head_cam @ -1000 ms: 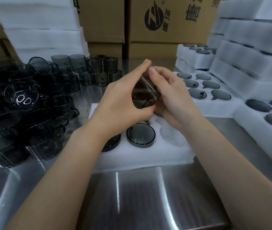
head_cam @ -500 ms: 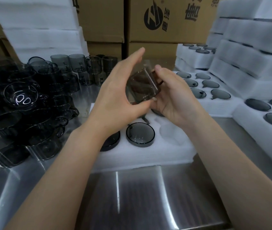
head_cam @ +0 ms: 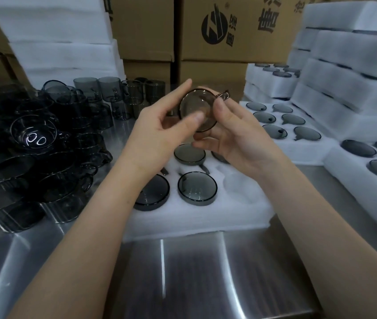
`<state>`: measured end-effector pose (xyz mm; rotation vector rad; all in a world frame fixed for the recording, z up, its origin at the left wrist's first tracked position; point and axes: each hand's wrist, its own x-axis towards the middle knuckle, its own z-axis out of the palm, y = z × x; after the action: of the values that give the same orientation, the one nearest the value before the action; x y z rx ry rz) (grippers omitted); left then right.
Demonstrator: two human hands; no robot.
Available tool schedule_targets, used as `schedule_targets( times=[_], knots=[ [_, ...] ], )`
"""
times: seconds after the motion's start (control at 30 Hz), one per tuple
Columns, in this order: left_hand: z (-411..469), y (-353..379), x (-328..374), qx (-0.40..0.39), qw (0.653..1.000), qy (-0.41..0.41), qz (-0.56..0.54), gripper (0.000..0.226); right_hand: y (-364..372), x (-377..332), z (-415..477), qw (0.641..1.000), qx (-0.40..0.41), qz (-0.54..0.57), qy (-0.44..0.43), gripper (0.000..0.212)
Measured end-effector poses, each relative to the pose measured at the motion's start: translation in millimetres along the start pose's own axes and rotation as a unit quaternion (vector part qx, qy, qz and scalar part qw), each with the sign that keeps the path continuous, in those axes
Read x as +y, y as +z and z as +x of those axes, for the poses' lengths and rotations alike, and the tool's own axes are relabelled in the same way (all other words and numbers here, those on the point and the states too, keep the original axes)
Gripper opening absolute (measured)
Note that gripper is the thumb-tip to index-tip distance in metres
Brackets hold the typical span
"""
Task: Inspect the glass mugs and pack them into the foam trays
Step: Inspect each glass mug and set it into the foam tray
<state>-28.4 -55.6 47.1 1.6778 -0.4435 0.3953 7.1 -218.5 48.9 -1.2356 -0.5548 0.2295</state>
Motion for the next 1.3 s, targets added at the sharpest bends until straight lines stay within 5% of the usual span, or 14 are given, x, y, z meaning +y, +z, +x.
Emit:
schedule_targets(
  times=[0.3, 0.53, 0.83, 1.0, 1.1, 1.23, 1.3],
  knots=[
    [-1, -3, 3, 0.006, 1.000, -0.004, 0.015, 0.039, 1, 4, -1, 0.998, -0.038, -0.042, 0.022, 0.081],
    [-3, 3, 5, 0.065, 0.998, 0.018, 0.010, 0.014, 5, 2, -3, 0.998, -0.052, -0.021, 0.014, 0.053],
    [-2, 3, 5, 0.119, 0.993, -0.003, -0.007, 0.029, 0, -5, -5, 0.990, -0.108, 0.077, 0.046, 0.036],
    [1, -2, 3, 0.104, 0.993, -0.059, -0.001, 0.033, 0, -23, -12, 0.996, -0.005, -0.061, 0.068, 0.026],
    [6, -10, -4, 0.143, 0.985, -0.078, 0.052, 0.031, -2, -36, -31, 0.957, 0.084, -0.269, 0.073, 0.026],
    [10, -20, -15, 0.183, 0.969, -0.090, 0.139, 0.027, 2, -42, -60, 0.843, 0.142, -0.501, 0.136, 0.054],
    [11, -23, -20, 0.180, 0.962, -0.108, 0.173, 0.031, 6, -40, -67, 0.786, 0.163, -0.573, 0.164, 0.053]
  ],
)
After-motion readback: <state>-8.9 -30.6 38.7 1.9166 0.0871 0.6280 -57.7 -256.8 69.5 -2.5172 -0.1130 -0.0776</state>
